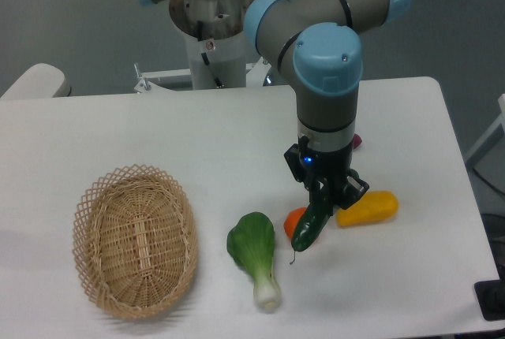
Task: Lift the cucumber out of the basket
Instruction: 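Carry the cucumber over beside the orange and yellow pepper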
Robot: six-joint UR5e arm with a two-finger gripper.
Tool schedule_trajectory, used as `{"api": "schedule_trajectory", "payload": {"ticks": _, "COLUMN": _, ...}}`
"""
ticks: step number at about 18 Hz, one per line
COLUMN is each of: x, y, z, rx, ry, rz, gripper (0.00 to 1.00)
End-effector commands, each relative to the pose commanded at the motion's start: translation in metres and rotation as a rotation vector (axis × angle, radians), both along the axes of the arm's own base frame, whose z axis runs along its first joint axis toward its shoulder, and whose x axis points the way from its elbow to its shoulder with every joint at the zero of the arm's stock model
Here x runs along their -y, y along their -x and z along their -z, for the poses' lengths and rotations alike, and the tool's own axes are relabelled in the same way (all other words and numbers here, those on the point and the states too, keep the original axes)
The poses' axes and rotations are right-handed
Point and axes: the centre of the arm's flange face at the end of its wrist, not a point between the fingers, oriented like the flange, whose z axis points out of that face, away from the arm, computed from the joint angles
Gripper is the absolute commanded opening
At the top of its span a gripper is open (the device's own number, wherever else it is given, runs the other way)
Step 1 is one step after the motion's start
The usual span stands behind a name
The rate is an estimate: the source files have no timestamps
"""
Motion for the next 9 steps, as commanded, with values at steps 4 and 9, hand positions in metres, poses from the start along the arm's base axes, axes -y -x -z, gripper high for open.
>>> {"api": "schedule_trajectory", "payload": {"ticks": 4, "x": -0.0007, "y": 0.0009, "z": 0.0011, "rx": 0.0, "ry": 0.0, "rz": 0.0, "gripper": 0.13}}
{"api": "schedule_trajectory", "payload": {"ticks": 9, "x": -0.0014, "y": 0.0032, "z": -0.0039, "rx": -0.007, "ry": -0.006, "rz": 0.0, "gripper": 0.13}}
